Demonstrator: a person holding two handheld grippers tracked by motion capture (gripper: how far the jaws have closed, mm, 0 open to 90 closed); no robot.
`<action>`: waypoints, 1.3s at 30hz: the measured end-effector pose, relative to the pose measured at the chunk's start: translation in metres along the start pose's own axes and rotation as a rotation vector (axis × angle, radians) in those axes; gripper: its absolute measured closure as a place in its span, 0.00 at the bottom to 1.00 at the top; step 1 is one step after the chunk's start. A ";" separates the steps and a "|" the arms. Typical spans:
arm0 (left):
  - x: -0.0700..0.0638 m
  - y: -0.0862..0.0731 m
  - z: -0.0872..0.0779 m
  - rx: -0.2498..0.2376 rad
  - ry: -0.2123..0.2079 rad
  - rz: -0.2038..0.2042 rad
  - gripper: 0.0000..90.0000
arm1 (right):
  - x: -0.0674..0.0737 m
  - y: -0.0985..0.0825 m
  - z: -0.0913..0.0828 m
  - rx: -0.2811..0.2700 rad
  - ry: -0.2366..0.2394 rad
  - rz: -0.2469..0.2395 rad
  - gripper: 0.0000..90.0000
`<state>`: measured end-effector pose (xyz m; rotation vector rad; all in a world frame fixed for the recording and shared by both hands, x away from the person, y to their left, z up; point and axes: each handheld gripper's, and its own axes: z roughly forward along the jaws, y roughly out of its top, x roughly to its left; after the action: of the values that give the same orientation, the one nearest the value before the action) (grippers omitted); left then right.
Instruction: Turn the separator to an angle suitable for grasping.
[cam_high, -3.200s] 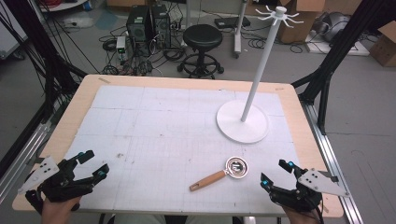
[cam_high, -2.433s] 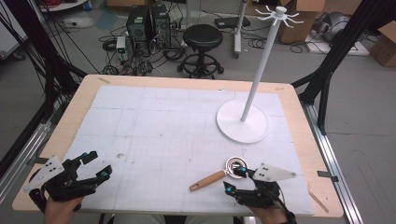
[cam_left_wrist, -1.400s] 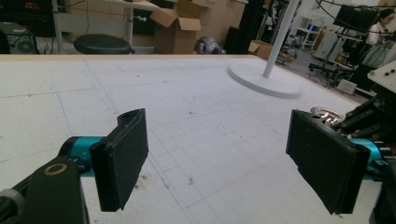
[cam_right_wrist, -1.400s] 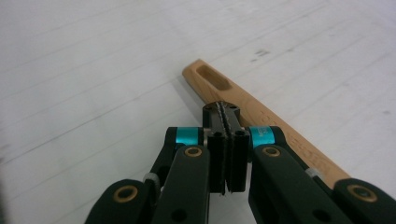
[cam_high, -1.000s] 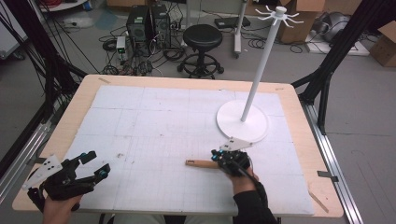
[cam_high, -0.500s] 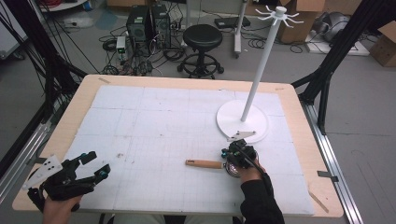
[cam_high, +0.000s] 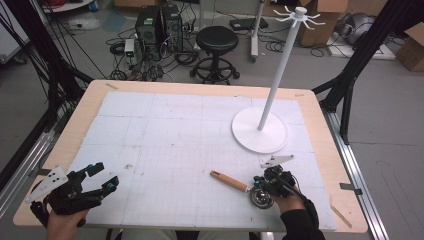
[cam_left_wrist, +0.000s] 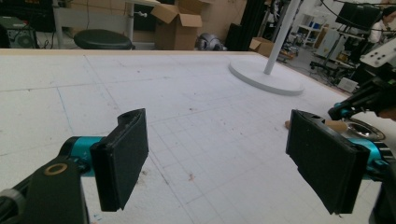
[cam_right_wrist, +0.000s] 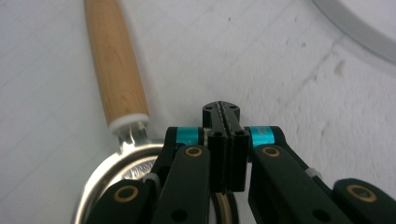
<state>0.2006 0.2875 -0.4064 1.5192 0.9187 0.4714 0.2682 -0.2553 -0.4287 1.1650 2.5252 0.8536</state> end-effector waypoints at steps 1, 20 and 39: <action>0.000 0.000 0.000 0.002 0.001 0.001 0.24 | 0.001 -0.004 -0.003 0.000 0.006 0.005 1.00; 0.002 -0.001 0.000 -0.014 -0.010 -0.019 0.24 | 0.038 0.001 -0.040 -0.315 0.097 -0.121 0.54; 0.001 -0.001 0.001 -0.008 -0.016 -0.018 0.24 | 0.022 -0.041 -0.076 -0.468 0.008 -0.023 0.18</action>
<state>0.2020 0.2873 -0.4080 1.5044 0.9170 0.4485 0.1954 -0.2907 -0.3911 0.9733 2.1636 1.3479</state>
